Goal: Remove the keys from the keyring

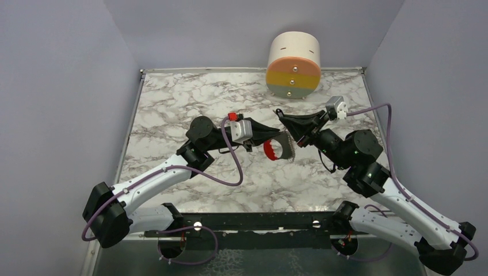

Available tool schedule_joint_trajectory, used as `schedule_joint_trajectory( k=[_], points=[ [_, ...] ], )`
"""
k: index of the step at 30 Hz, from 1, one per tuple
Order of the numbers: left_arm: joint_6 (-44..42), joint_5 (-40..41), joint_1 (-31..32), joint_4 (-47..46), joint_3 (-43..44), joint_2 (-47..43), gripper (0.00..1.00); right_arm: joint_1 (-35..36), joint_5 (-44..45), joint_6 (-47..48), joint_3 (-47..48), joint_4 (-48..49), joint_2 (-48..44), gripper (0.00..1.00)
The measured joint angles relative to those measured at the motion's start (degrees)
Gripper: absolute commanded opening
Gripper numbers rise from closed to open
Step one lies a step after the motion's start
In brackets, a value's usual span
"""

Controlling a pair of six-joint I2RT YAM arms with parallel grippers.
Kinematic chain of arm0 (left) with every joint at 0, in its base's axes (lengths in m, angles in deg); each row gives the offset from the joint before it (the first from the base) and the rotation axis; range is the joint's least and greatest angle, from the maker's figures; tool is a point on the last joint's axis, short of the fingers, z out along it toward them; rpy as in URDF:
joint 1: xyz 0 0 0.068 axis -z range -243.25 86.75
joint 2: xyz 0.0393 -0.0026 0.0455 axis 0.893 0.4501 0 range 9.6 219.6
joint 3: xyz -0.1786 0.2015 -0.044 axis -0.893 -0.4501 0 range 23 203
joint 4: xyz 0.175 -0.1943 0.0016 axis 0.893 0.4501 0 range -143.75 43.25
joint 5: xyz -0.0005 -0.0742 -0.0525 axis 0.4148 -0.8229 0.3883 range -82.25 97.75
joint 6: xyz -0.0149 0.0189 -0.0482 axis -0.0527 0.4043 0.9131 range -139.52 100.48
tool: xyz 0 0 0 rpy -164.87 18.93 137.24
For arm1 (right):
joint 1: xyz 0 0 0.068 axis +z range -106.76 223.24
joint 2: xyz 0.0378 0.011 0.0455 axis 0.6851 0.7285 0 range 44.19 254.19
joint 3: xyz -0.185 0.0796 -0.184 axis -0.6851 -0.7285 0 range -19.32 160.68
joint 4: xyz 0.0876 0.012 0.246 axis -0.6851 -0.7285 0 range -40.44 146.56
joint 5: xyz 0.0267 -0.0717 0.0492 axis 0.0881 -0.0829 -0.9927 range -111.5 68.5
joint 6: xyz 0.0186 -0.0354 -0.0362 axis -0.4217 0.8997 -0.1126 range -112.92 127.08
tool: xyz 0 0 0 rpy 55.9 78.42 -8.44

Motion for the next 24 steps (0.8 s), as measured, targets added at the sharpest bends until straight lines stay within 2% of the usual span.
schedule_joint_trajectory(
  k=[24],
  points=[
    [2.3, 1.1, 1.0, -1.0, 0.0, 1.6, 0.12, 0.0, 0.0, 0.7, -1.4, 1.8, 0.5, 0.01]
  ],
)
